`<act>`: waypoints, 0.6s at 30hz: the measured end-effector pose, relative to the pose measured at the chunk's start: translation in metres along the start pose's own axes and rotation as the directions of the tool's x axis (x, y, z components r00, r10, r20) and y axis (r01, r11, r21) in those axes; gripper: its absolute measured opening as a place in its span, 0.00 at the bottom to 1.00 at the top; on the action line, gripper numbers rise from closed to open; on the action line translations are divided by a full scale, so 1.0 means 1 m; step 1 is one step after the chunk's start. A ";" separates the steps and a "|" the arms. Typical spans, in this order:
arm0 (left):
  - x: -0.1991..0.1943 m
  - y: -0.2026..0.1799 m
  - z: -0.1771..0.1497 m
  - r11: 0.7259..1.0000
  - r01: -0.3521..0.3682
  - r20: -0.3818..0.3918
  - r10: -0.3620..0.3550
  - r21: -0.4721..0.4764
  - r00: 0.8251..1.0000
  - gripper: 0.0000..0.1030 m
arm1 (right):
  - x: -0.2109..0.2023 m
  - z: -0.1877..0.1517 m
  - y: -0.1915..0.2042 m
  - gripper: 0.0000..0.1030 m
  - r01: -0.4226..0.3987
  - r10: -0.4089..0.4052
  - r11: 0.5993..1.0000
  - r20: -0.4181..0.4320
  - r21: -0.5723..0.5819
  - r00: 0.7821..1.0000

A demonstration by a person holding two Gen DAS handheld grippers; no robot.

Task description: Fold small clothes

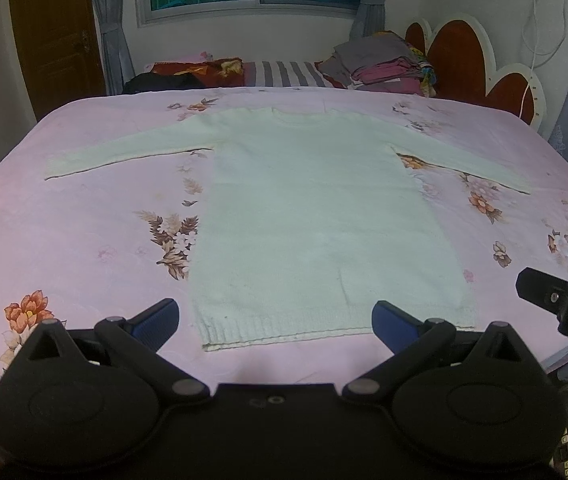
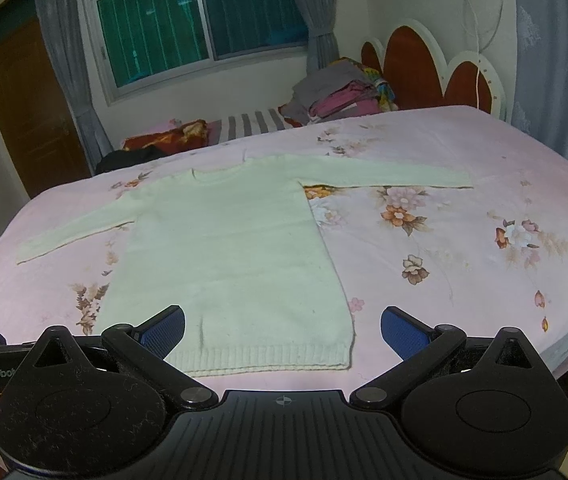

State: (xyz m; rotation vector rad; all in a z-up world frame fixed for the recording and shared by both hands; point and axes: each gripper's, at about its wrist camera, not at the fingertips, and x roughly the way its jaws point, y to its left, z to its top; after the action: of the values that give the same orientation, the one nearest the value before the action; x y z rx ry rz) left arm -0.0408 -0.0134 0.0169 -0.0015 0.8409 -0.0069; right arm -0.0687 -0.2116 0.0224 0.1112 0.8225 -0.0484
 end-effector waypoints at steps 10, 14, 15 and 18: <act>0.004 -0.001 0.001 1.000 0.008 -0.010 -0.008 -0.007 1.000 0.99 | 0.002 0.002 -0.003 1.00 -0.004 0.004 1.000 -0.001 0.004 1.000; 0.006 0.000 0.003 1.000 0.007 -0.013 -0.007 -0.008 1.000 1.00 | 0.004 0.003 -0.004 1.00 -0.001 0.001 1.000 -0.003 0.007 1.000; 0.006 -0.001 0.002 1.000 0.005 -0.011 -0.005 -0.008 1.000 0.99 | 0.004 0.003 -0.004 1.00 -0.002 0.002 1.000 -0.003 0.006 1.000; 0.007 -0.001 0.003 1.000 0.003 -0.013 -0.004 -0.007 1.000 1.00 | 0.004 0.003 -0.004 1.00 -0.002 0.002 1.000 -0.003 0.005 1.000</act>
State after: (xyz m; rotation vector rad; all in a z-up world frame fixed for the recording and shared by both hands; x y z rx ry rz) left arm -0.0342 -0.0147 0.0135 -0.0096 0.8538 -0.0072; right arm -0.0645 -0.2163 0.0210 0.1168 0.8255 -0.0489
